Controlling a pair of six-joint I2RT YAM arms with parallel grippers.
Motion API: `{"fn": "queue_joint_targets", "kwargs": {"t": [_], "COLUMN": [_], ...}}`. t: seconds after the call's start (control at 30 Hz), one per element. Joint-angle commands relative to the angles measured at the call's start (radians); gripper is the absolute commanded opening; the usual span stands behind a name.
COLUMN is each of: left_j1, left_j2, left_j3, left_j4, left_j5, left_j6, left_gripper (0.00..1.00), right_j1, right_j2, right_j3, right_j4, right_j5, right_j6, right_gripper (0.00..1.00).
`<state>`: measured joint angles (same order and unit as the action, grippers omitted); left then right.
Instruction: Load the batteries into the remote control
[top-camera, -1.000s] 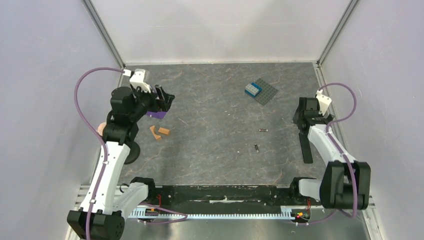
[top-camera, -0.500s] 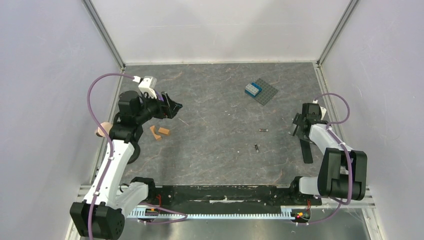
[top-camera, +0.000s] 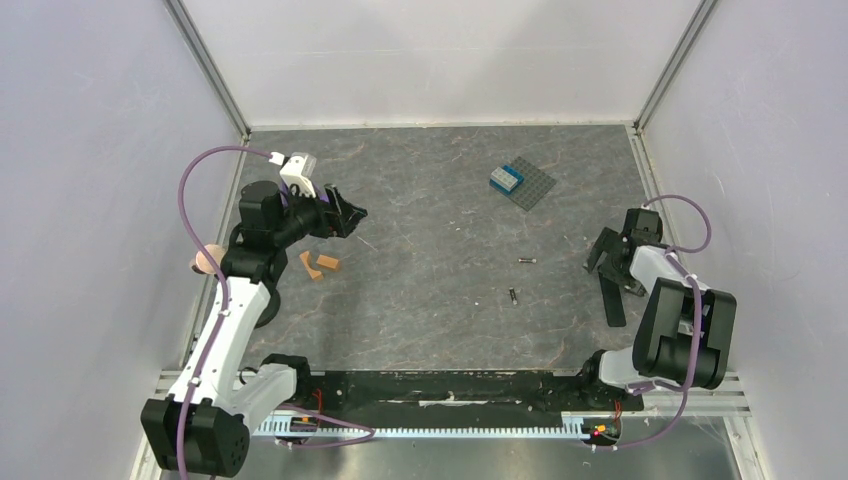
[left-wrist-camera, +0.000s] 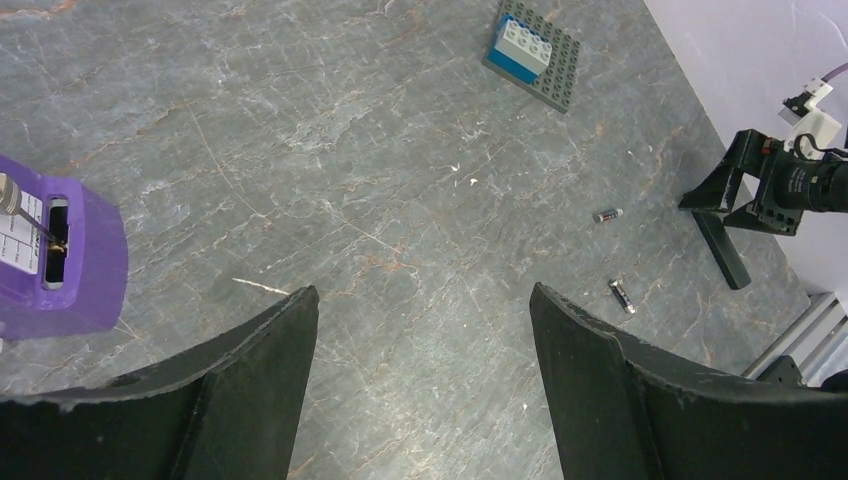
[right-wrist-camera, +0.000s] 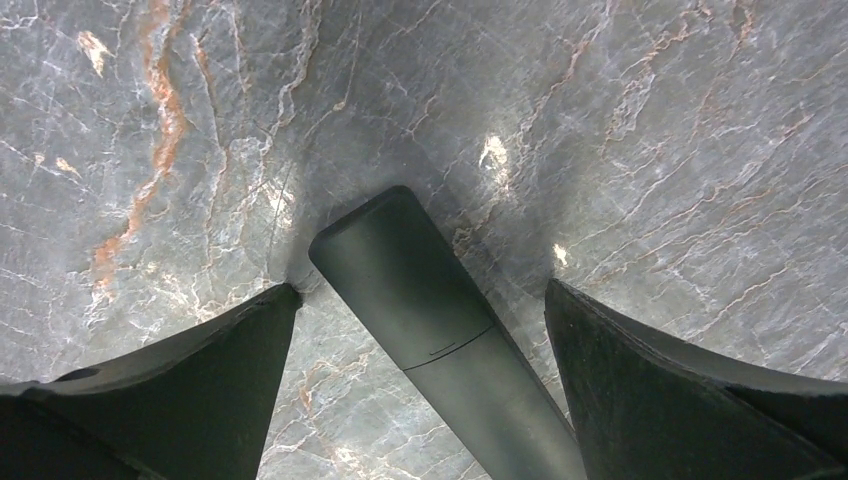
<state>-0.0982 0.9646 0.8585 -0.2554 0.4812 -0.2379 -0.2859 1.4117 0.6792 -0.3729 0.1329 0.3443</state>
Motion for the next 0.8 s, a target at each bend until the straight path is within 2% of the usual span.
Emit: {"fn": "queue_joint_targets", "kwargs": {"t": [0.0, 0.13, 0.27, 0.53, 0.7, 0.77], "left_j1": [-0.002, -0.002, -0.002, -0.001, -0.002, -0.001], "left_j2": [0.005, 0.0, -0.018, -0.038, -0.04, -0.04], "left_j3": [0.008, -0.003, -0.025, -0.058, -0.069, -0.075], "left_j4": [0.038, 0.04, 0.041, 0.045, 0.05, 0.052], "left_j5": [0.016, 0.016, 0.016, 0.019, 0.02, 0.021], "left_j6": [0.001, -0.019, -0.032, -0.05, -0.053, -0.053], "left_gripper": [0.83, 0.83, 0.83, 0.83, 0.83, 0.83], "right_j1": [-0.014, -0.017, -0.005, 0.12, 0.148, 0.148], "right_j2": [0.059, 0.069, 0.041, -0.067, -0.104, -0.111], "right_j3": [-0.039, -0.029, -0.064, -0.142, -0.133, -0.096], "right_j4": [0.008, 0.005, 0.021, 0.018, -0.003, -0.046], "right_j5": [-0.129, -0.193, -0.276, -0.224, -0.22, -0.157], "right_j6": [0.045, 0.094, 0.193, 0.398, 0.397, 0.378], "right_gripper": [0.98, 0.94, 0.84, 0.83, 0.83, 0.83]}}
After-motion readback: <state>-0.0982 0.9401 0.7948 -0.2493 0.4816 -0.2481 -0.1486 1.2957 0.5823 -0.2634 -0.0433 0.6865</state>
